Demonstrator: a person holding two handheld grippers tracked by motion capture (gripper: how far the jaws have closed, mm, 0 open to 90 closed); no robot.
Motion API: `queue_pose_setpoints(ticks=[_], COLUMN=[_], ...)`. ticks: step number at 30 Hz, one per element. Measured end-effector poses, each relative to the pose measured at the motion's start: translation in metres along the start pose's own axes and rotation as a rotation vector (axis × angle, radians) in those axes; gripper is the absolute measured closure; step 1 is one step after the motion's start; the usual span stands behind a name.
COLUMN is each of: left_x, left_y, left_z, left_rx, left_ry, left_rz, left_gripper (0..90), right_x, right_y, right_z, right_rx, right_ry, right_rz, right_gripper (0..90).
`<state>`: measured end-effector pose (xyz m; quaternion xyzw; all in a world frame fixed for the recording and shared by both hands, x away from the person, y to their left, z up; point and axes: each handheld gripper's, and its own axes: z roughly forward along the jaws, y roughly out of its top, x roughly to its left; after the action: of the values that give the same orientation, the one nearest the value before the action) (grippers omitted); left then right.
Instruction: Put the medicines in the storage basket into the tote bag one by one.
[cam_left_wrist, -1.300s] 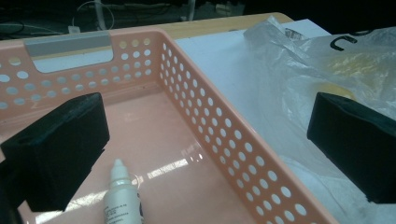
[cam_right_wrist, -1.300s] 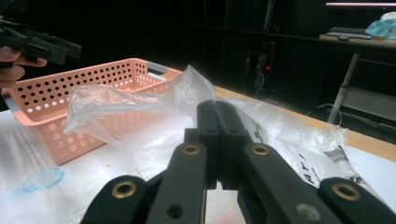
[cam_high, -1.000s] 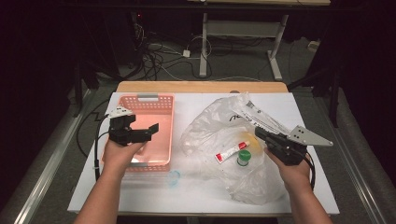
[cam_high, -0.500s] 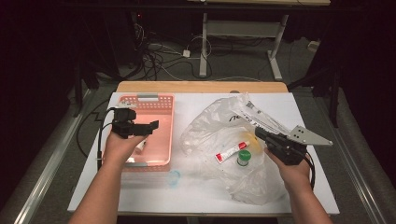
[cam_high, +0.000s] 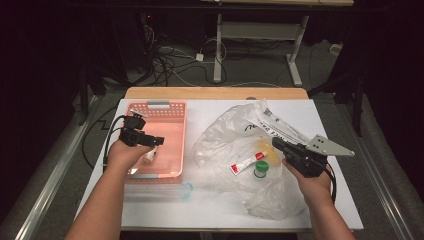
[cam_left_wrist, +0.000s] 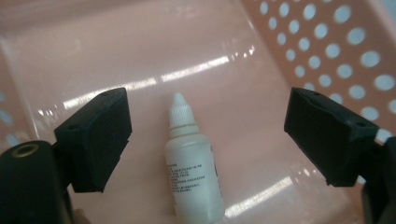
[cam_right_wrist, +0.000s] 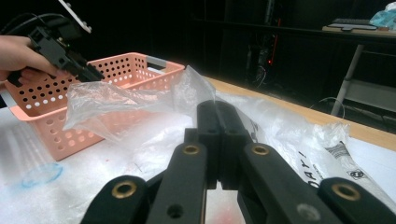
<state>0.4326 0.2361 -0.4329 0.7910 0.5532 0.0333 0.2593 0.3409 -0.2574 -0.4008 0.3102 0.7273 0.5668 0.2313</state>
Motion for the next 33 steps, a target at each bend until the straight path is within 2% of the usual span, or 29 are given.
queue_pose_setpoints(ticks=[1, 3, 5, 8, 10, 20, 25, 29, 33], left_x=[-0.001, -0.003, -0.004, -0.004, -0.004, -0.001, -0.002, -0.004, -0.005], left_y=[0.000, 0.000, 0.000, 0.002, 0.003, 0.004, 0.005, 0.005, 0.005], left_z=[0.002, 0.005, 0.009, 0.016, 0.018, 0.030, 0.031, 0.032, 0.031], left_rx=[0.012, 0.040, 0.073, 0.154, 0.196, 0.308, 0.316, 0.311, 0.295], left_ry=[-0.009, 0.000, 0.006, 0.028, 0.043, 0.121, 0.141, 0.151, 0.122], left_rz=[-0.001, 0.012, 0.003, 0.006, 0.012, -0.001, 0.013, 0.025, 0.019], left_gripper=[16.1, 21.0, 23.9, 31.1, 32.0, 46.4, 54.4, 56.9, 57.9], right_x=[0.000, -0.001, -0.001, 0.000, 0.000, 0.000, 0.000, 0.000, 0.000], right_y=[0.000, 0.000, 0.000, 0.000, 0.000, -0.001, -0.002, -0.002, -0.001], right_z=[0.000, -0.001, -0.001, 0.000, 0.000, 0.001, 0.001, 0.001, 0.000], right_rx=[0.000, -0.003, -0.003, -0.001, -0.001, 0.005, 0.004, 0.004, 0.000], right_ry=[-0.001, 0.000, -0.001, 0.000, 0.000, 0.003, 0.004, 0.003, 0.001], right_rz=[0.001, -0.001, -0.002, 0.001, 0.000, 0.000, 0.001, 0.000, -0.003], right_gripper=[90.0, 90.0, 90.0, 90.0, 90.0, 90.0, 90.0, 90.0, 90.0])
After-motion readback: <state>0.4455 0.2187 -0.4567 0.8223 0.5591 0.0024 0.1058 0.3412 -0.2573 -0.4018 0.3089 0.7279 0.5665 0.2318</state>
